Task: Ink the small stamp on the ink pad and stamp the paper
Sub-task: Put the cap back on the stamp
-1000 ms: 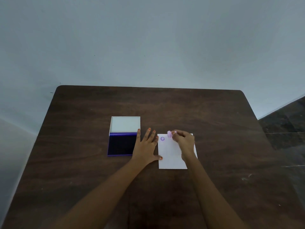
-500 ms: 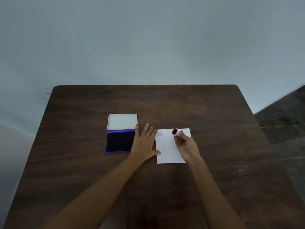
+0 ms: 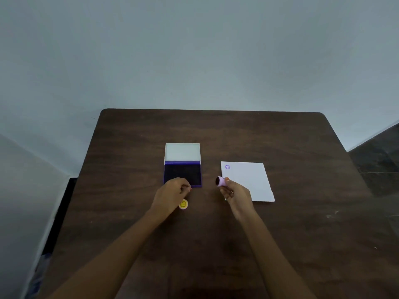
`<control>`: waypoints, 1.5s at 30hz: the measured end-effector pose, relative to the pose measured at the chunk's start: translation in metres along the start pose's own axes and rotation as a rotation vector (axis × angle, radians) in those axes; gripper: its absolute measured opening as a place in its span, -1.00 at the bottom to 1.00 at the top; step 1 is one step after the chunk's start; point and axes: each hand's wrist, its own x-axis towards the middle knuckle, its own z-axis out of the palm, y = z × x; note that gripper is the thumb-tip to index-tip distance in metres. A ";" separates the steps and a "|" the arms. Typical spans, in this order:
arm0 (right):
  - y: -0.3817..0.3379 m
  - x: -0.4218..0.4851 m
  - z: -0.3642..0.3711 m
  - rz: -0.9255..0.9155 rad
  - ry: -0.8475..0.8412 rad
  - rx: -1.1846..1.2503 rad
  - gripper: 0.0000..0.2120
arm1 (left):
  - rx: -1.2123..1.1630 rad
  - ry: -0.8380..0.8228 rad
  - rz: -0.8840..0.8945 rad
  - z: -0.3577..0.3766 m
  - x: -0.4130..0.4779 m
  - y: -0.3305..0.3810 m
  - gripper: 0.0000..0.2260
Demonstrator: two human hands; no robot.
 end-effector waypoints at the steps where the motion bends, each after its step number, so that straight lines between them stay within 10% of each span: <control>1: 0.006 -0.003 0.003 0.001 -0.012 -0.016 -0.75 | -0.030 -0.030 -0.004 0.001 -0.006 -0.005 -0.86; 6: 0.035 -0.013 0.018 0.013 -0.034 -0.081 -0.86 | 0.107 -0.151 0.037 0.011 -0.024 -0.020 -0.54; 14: 0.057 -0.020 0.025 0.010 -0.010 -0.105 -0.91 | 0.095 -0.105 0.012 0.021 -0.024 -0.019 -0.76; 23: 0.062 -0.022 0.029 -0.134 -0.046 -0.236 -0.87 | -1.302 -0.019 -0.542 0.005 -0.040 -0.012 -0.87; 45: 0.071 -0.026 0.026 -0.385 -0.080 -0.541 -0.78 | -1.372 -0.077 -0.488 0.005 -0.044 -0.001 -0.85</control>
